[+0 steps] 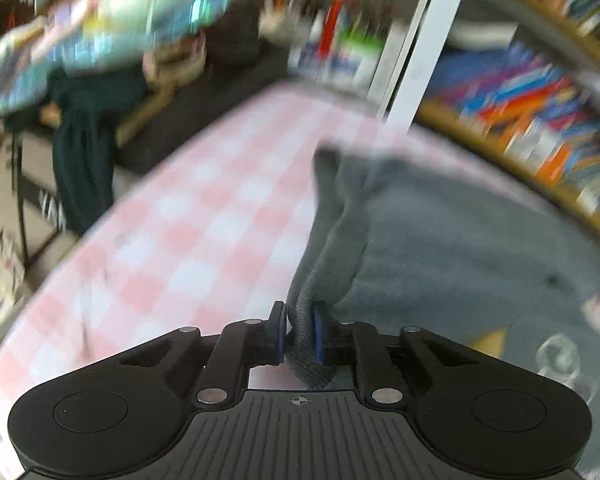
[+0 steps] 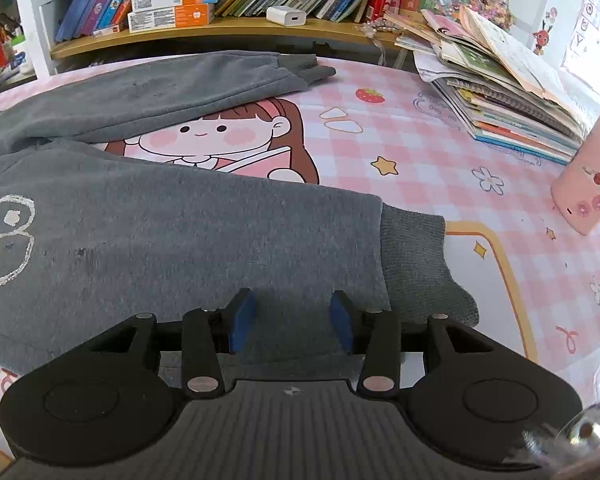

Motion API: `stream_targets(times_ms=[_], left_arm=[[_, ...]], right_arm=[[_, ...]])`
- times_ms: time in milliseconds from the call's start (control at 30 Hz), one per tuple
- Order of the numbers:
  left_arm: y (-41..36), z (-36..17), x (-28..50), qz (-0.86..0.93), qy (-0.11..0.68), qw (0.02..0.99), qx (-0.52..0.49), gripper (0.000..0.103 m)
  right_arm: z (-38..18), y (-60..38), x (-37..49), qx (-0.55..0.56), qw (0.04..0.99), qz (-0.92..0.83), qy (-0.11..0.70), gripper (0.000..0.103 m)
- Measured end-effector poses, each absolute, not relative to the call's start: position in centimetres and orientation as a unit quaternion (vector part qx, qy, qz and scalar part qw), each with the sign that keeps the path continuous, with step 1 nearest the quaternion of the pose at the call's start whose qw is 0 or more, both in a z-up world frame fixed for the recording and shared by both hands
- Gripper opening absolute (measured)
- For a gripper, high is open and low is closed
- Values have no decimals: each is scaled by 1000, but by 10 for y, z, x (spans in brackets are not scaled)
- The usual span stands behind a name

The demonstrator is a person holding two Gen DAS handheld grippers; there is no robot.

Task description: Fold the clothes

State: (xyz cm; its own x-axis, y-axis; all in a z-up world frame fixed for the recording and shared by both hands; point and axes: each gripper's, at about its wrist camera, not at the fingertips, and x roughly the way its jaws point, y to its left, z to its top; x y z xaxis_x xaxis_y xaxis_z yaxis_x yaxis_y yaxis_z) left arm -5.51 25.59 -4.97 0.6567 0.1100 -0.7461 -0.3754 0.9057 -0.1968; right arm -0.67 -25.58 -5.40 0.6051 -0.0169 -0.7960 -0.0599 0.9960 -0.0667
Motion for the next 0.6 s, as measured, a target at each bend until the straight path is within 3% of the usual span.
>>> stream_targets(times_ms=[167,300,400,600], left_arm=[[257,-39,-64,141,373,901,-173,28],[253,-22,-72,109,331,919,-186,22],[246,-27,-67,84,347,915,-190,15],[243,-53,-60,85,386,896,-203,15]], right_arm=[[-54,-258,-6,-42,894,15,446,42],[-54,-260,-6,-40,893,16,448,43],[-53,-263,-5,-40,892,7,450,43],[-53,-270,-4,-34,892,5,451,43]])
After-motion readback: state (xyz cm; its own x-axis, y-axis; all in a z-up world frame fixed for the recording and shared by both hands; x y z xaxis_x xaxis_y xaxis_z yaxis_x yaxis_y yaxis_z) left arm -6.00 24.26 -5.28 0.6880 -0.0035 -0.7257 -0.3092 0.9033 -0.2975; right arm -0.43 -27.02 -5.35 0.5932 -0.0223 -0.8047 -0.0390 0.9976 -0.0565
